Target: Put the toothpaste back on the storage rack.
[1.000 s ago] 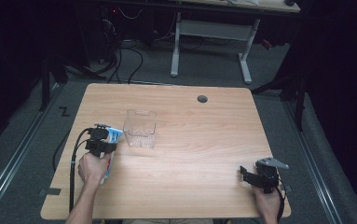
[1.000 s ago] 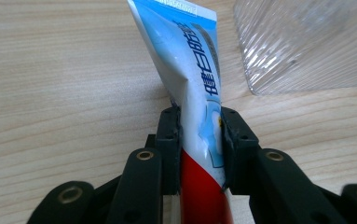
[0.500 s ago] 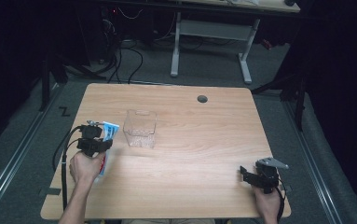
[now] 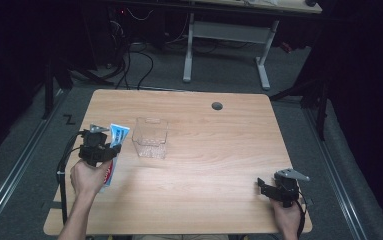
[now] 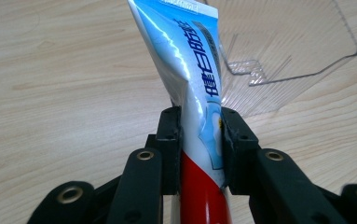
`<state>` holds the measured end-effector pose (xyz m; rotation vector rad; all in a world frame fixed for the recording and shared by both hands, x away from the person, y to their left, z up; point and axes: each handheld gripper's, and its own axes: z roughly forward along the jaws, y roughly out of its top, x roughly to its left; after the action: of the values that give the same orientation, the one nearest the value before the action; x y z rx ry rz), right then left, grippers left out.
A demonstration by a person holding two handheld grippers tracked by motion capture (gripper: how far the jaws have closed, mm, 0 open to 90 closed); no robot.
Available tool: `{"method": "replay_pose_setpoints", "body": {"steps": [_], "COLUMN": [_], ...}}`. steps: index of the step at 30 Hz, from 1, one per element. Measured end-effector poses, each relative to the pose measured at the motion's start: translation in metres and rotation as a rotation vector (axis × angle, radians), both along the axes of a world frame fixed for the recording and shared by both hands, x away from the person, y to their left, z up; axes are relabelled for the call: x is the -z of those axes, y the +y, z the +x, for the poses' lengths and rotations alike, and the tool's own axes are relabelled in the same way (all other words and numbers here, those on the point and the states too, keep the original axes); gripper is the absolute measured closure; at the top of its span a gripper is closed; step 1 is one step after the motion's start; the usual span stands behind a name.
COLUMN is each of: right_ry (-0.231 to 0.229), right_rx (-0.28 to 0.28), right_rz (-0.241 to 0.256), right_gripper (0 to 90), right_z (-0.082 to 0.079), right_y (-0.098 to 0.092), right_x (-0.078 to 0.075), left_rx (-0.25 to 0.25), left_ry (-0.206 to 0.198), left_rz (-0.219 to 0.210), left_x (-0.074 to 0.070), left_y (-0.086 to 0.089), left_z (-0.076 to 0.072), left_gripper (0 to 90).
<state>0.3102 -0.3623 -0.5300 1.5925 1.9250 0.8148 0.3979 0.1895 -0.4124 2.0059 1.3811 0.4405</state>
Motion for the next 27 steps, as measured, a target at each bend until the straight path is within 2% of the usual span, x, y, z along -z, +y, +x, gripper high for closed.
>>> {"method": "replay_pose_setpoints", "body": {"steps": [16,27], "right_ry": [-0.002,-0.002], "right_rx": [-0.001,-0.001], "right_rz": [0.001,0.003], "right_gripper": [28.5,28.4], "right_z": [0.000,0.000], "right_y": [0.000,-0.001], "right_x": [0.000,0.000], "left_rx": [0.052,0.084], "left_ry": [-0.059,-0.084], "left_rz": [-0.053,-0.083], "left_x": [-0.022,-0.037], "left_y": [-0.013,-0.026], "left_z": [0.000,0.011], "left_gripper": [72.1,72.1]}}
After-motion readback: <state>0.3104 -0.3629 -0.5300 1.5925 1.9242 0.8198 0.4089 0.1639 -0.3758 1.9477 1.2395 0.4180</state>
